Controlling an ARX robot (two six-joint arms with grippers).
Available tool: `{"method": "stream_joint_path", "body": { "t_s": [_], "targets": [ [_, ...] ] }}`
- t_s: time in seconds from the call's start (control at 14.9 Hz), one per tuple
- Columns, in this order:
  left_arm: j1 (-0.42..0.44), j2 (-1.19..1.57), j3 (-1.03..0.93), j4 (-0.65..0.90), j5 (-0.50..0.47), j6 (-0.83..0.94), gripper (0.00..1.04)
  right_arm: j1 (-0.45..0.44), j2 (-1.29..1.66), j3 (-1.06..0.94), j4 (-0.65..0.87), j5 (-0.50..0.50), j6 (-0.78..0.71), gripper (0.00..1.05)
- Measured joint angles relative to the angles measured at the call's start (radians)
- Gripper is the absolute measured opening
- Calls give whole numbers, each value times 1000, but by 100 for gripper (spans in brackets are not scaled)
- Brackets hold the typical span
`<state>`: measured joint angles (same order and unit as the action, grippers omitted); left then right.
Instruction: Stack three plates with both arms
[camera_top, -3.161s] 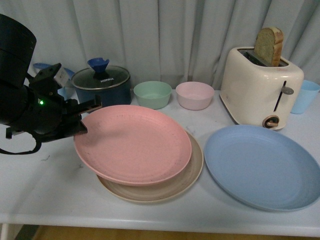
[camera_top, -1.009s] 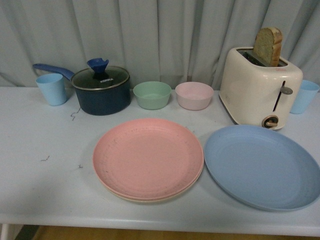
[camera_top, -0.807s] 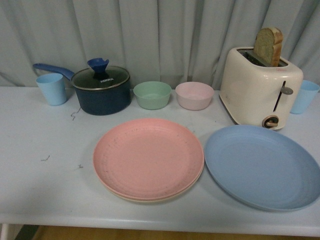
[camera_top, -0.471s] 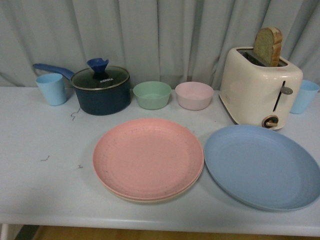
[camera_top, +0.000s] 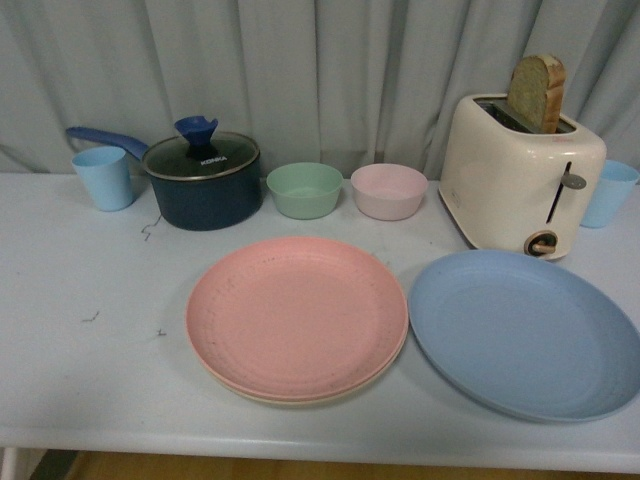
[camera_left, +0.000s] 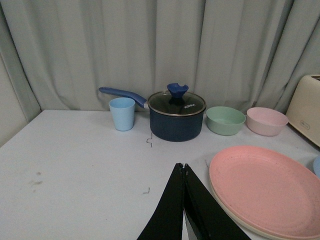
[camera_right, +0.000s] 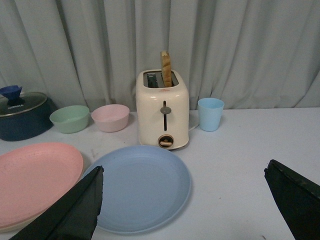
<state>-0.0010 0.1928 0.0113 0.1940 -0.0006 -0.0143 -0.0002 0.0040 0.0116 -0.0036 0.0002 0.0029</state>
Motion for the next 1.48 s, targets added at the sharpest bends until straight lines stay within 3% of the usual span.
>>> {"method": "stream_joint_path", "body": {
  "t_s": [0.13,0.2,0.4,0.61,0.67,0.74,0.81,0.94,1.14,1.48],
  "targets": [
    [0,-47,1,-61,-1,0,2,0,0,0,0,0,0,98],
    [0,-167,1,-208,0,0,2,0,0,0,0,0,0,98],
    [0,-185,0,-200,0,0,2,0,0,0,0,0,0,98],
    [0,-185,0,-198,0,0,35,0,0,0,0,0,0,98],
    [0,-185,0,-198,0,0,39,-2,3,2,-16,-5,3,98],
    [0,-185,0,-198,-1,0,46,-23,56,56,-173,-74,38,98],
    [0,-185,0,-197,0,0,66,-90,425,211,-293,-189,145,98],
    [0,-185,0,-197,0,1,100,-180,889,420,-124,-211,145,98],
    [0,-185,0,-197,0,1,98,-232,1303,612,-31,-157,71,98],
    [0,-185,0,-197,0,1,98,-229,1731,858,13,-94,-12,98]
  ]
}}
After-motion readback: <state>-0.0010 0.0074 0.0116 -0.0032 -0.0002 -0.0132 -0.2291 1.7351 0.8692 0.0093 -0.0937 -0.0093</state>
